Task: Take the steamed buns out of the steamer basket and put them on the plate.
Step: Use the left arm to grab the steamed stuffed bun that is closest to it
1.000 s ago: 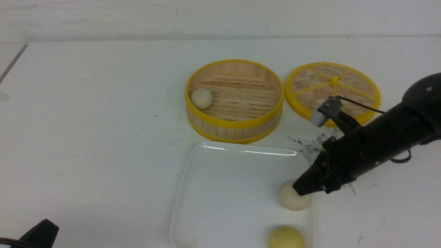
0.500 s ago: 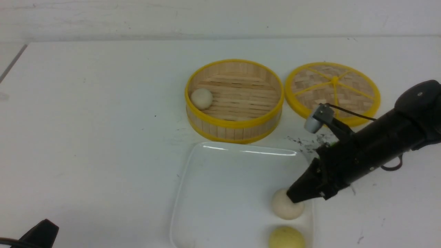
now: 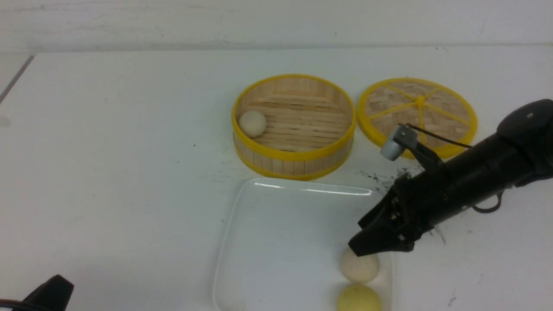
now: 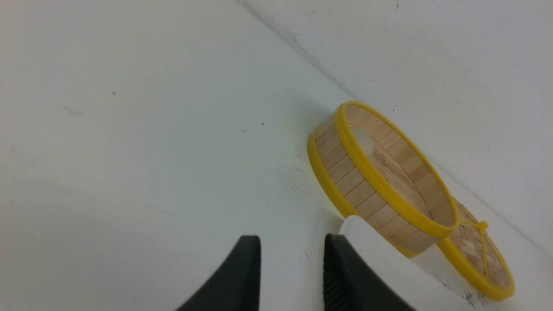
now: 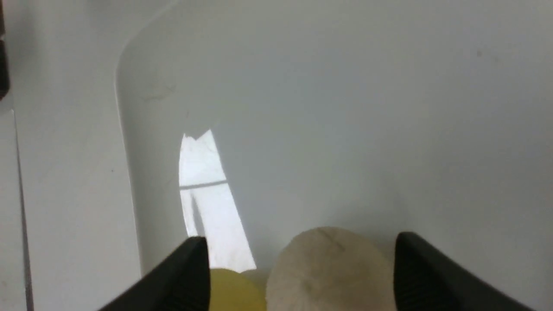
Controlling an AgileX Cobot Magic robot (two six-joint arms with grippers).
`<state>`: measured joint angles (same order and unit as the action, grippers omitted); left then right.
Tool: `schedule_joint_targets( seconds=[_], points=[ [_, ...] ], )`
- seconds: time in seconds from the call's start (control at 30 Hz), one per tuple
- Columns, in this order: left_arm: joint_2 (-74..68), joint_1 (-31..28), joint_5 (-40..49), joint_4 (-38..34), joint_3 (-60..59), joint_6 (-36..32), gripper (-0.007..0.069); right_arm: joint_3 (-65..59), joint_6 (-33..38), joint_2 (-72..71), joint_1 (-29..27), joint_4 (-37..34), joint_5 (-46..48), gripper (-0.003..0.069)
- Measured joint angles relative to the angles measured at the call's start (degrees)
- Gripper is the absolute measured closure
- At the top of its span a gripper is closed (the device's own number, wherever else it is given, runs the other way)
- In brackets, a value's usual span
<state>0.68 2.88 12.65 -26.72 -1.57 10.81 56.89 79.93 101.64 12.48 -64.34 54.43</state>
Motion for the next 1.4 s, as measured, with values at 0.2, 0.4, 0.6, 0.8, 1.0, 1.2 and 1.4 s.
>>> schedule_joint_targets(
  seconds=[0.2,0.4,0.6,0.8,1.0,1.2,1.4],
  points=[
    [0.0,0.0,-4.33,0.0,6.18,-9.48,0.0384,1.7,4.36,-13.24,0.0,-5.74,-0.3,0.0099],
    [0.0,0.0,-4.99,-0.33,8.5,-12.33,0.0384,4.56,4.12,-30.34,0.0,-0.51,-9.27,0.0097],
    [-5.68,0.0,-3.99,-0.33,8.55,-12.51,0.0384,4.61,-15.21,-42.97,-0.05,21.43,-15.3,0.0097],
    [-11.34,0.0,-6.76,-0.27,9.06,-13.93,0.0384,4.61,-40.98,-52.94,-0.05,41.94,-12.74,0.0097],
    [-14.57,0.0,-8.38,-0.17,11.42,-18.36,0.0384,4.61,-56.79,-62.49,-0.05,55.86,-3.81,0.0097],
    [-21.81,0.0,-8.48,1.01,14.97,-18.85,0.0384,4.61,-64.59,-68.77,-0.05,61.55,7.28,0.0097],
    [-30.37,0.38,-8.76,3.16,20.03,-18.85,0.0384,1.14,-66.96,-74.81,-0.05,59.2,14.06,0.0097]
  ],
)
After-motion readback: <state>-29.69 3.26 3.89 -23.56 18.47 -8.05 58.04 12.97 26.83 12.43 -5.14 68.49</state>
